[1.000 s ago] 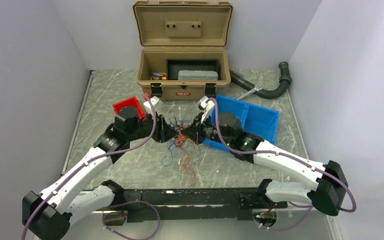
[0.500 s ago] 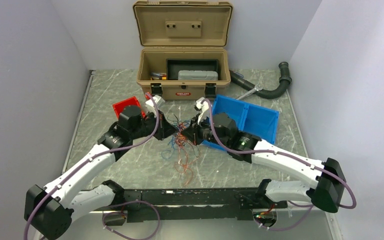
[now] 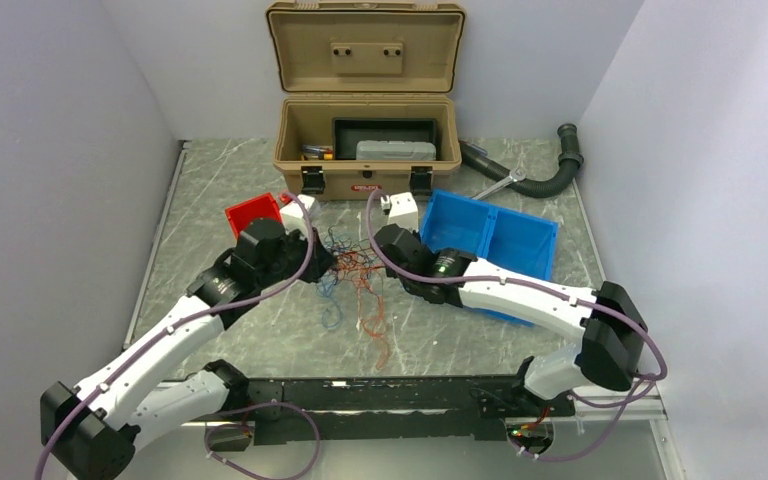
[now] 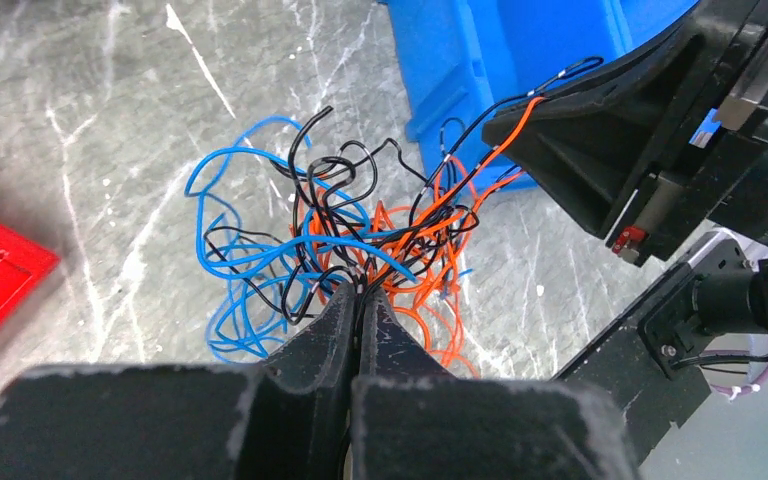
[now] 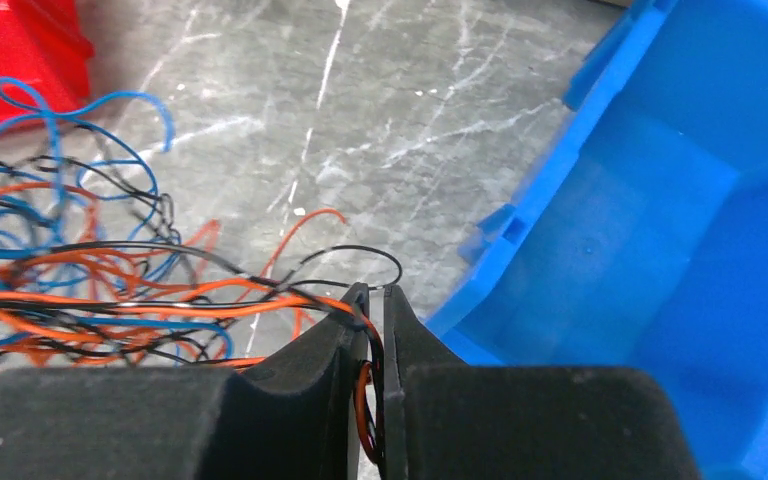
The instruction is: Untangle the cables
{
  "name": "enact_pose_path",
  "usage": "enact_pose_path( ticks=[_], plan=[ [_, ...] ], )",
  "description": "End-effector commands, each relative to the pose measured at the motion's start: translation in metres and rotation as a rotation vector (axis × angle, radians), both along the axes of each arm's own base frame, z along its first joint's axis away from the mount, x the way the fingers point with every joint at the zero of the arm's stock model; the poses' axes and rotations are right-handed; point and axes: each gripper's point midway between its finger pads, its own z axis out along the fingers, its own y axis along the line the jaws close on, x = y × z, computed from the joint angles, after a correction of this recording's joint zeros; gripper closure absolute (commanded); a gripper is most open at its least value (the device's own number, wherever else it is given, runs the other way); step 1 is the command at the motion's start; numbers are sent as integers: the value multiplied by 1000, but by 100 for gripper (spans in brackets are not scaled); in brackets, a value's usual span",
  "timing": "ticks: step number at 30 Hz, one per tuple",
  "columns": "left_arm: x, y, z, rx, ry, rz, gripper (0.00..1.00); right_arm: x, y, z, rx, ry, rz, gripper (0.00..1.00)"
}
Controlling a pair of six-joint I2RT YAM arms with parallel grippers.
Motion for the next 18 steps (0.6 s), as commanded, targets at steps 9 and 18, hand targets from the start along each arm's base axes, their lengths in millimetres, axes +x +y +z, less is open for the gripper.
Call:
enact_pose_path(
  ticks=[9, 18],
  plan=[
    [-8, -10, 27, -43, -86, -106, 100, -35, 34, 70, 309, -164, 379, 33],
    [-23, -34, 44, -143, -77, -251, 100, -58, 71, 71, 323, -141, 618, 33]
  ],
)
